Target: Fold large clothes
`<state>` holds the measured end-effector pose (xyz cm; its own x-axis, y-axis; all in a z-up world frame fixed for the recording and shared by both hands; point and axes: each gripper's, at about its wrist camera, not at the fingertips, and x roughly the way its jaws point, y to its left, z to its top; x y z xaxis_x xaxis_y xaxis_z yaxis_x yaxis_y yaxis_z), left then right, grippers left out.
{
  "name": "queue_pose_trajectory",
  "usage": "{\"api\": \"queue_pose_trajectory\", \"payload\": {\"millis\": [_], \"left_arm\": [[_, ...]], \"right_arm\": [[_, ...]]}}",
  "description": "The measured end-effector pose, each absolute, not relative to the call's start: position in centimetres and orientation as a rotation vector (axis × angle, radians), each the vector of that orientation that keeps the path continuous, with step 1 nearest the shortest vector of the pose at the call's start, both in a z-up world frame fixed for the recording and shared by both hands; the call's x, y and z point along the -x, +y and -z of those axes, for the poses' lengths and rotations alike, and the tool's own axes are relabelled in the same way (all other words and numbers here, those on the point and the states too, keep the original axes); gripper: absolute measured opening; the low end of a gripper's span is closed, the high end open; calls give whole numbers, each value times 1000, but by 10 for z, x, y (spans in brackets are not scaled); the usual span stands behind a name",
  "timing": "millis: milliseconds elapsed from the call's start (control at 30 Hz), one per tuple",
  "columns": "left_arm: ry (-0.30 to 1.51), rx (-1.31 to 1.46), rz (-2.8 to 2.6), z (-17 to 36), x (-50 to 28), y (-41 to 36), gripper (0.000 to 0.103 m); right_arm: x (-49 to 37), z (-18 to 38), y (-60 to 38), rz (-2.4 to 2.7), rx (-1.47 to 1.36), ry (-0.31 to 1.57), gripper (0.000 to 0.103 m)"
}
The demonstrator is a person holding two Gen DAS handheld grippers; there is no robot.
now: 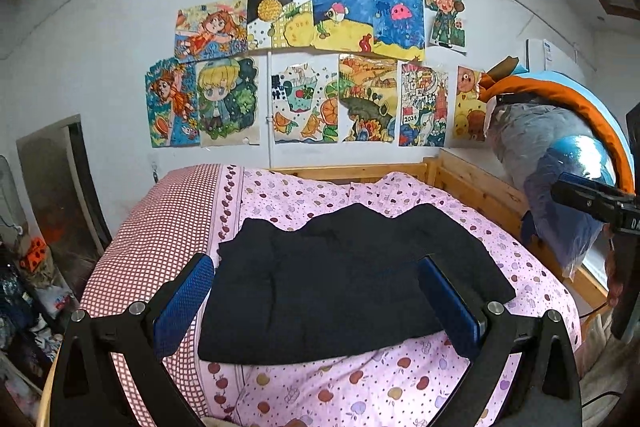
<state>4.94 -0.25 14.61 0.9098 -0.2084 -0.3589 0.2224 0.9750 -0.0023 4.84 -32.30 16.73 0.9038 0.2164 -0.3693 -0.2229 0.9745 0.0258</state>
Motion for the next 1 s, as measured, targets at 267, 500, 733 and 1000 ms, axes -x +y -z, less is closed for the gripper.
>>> {"api": "queue_pose_trajectory", "payload": {"millis": [267,500,733,1000], "left_arm": [[350,-30,204,-123,-17,-2,103],[327,-25,160,-103,0,2,103],[290,-15,125,-87,10,6,103],[313,-39,115,-61,13,-1,103]], "right_arm": [[-18,-131,-314,-295,-37,356,101],[-1,-103,-317,-286,-94,294,101],[13,-83,-311,-196,-66,239,101],[22,-62,-297,-135,22,251,101]]}}
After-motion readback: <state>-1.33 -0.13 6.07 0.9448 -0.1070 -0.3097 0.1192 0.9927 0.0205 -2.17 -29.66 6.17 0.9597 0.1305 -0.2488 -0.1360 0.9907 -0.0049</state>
